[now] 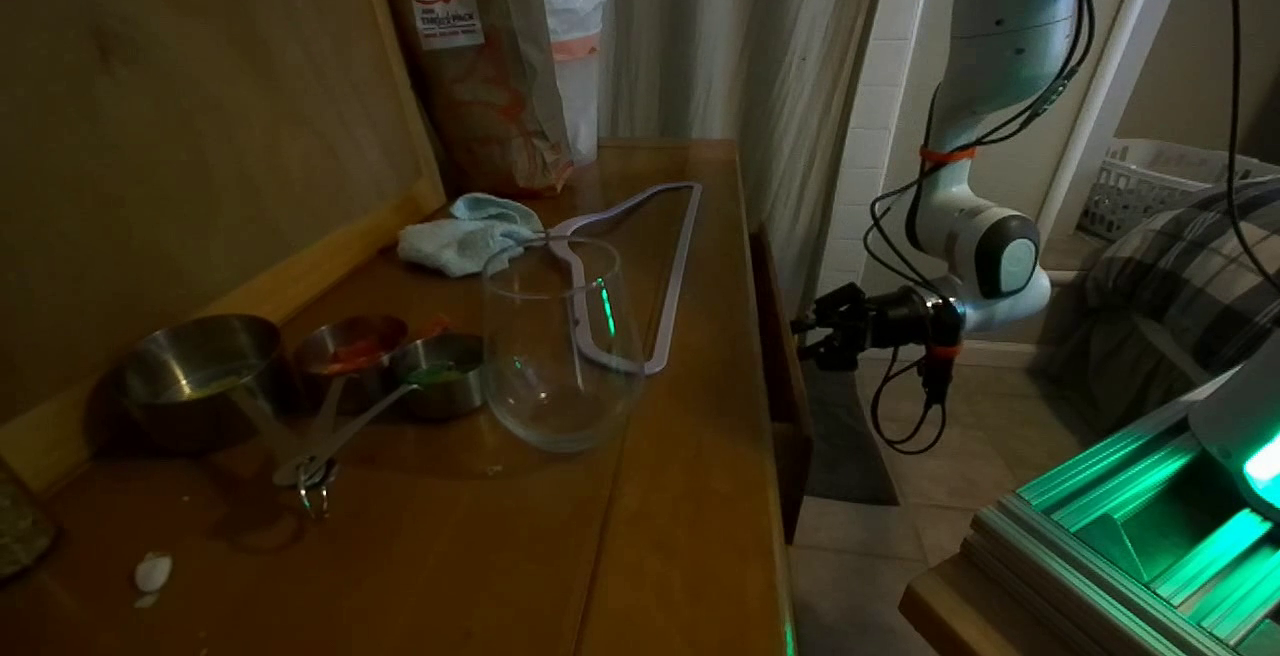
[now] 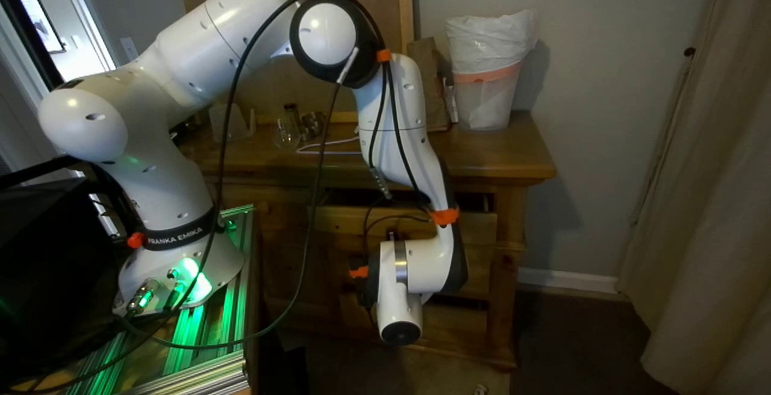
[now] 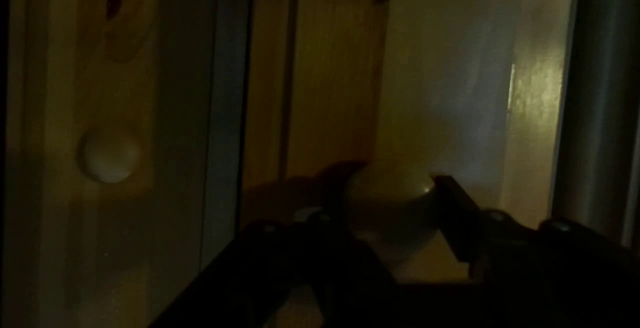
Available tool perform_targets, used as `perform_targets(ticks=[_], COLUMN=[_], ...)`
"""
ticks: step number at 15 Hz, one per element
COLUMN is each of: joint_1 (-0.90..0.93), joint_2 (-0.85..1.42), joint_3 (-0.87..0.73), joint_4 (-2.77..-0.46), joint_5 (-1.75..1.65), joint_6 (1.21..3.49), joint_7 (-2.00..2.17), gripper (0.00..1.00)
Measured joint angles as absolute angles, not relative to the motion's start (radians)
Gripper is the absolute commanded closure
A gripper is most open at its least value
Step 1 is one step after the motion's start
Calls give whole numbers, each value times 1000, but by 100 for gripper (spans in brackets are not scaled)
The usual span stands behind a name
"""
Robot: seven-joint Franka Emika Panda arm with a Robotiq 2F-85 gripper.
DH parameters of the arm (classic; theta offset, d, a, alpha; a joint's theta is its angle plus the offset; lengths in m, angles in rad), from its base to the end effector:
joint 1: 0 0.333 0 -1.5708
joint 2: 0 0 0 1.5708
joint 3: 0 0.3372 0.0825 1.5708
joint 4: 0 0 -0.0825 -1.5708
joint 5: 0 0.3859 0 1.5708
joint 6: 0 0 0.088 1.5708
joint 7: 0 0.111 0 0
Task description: Open the topmost drawer on the right then place the hanger inside the drawer.
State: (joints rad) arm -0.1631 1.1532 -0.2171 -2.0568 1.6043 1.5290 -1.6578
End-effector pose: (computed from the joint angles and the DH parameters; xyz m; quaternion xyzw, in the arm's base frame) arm 0.3947 -0.0690 -0.0907 -0.7547 0.0964 -0.1045 0.6405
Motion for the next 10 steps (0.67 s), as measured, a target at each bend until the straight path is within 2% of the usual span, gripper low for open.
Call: perform_targets(ticks=[10], joint_1=[-163], joint_2=[1103], joint_3=[-253], joint_4=[-2127], joint_5=[1605], joint_6=[1573], joint_7=[-1657], gripper=[76])
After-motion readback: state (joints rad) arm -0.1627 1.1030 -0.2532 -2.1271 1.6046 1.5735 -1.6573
